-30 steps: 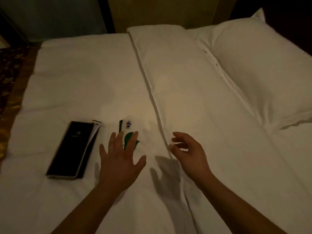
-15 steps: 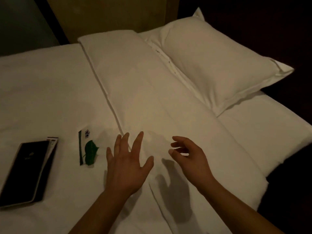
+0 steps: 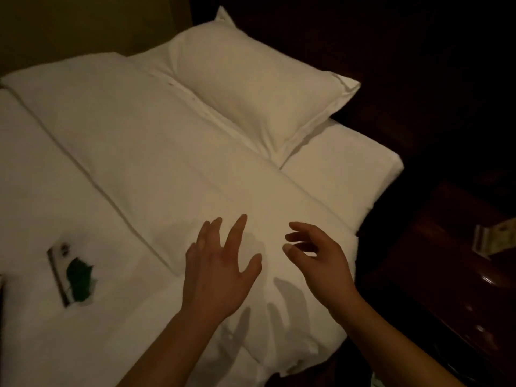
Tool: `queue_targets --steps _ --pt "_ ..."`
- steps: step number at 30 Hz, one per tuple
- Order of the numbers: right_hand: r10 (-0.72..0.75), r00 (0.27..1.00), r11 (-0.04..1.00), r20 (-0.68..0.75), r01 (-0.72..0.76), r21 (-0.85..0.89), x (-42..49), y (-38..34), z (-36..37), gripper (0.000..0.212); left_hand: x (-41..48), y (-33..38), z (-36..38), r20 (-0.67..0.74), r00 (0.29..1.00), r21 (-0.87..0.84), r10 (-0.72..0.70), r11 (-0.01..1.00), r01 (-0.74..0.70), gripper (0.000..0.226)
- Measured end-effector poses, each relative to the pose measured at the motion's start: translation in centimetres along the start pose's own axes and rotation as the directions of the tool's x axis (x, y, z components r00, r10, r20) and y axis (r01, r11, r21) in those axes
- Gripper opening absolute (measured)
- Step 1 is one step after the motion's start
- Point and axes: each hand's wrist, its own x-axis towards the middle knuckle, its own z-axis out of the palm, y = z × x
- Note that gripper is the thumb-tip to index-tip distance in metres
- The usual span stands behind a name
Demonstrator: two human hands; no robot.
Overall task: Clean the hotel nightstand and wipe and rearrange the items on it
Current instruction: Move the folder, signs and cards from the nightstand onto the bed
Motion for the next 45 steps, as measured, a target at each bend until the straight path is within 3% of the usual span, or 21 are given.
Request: queue_targets --steps 11,19,26,31,35,38,40,45 --pt "0.138 0.945 0.99 -0.297 -0.128 0.053 -3.4 6.5 -16.3 0.029 0.9 14.3 5.6 0.114 0.949 -0.102 0.295 0.953 -0.284 0.073" --pt "0.301 0.857 0.948 -0.417 -0.221 0.231 -5.7 13.5 -27.7 0.022 0.1 25.4 12.1 0.222 0.883 -0.21 0.413 0.905 -0.371 0.075" --pt "0.323 0.817 0.938 -0.477 -0.209 0.277 -4.3 17.2 -36.1 0.029 1.2 33.0 18.3 0.305 0.846 -0.18 0.437 0.899 -0.399 0.076" --pt "0.364 0.753 0.926 -0.547 -0.232 0.297 -0.3 19.4 -39.4 0.042 3.6 35.0 22.9 0.289 0.835 -0.062 0.469 0.879 -0.472 0.08" --pt "0.394 0.677 0.919 -0.622 -0.275 0.282 3.6 21.0 -40.0 0.061 6.5 35.2 27.6 0.346 0.771 0.134 0.534 0.785 -0.604 0.07" --pt "0.388 0.633 0.921 -0.67 -0.281 0.268 6.2 22.4 -40.3 0.074 8.1 35.5 30.9 0.384 0.715 0.179 0.584 0.712 -0.678 0.072" --pt "0.371 0.613 0.925 -0.697 -0.308 0.222 7.4 23.1 -40.5 0.081 8.4 35.3 32.4 0.396 0.719 0.177 0.571 0.721 -0.67 0.071" --pt "0.33 0.598 0.927 -0.731 -0.352 0.13 8.6 24.0 -40.8 0.075 8.5 34.0 34.6 0.354 0.723 0.186 0.594 0.713 -0.677 0.067"
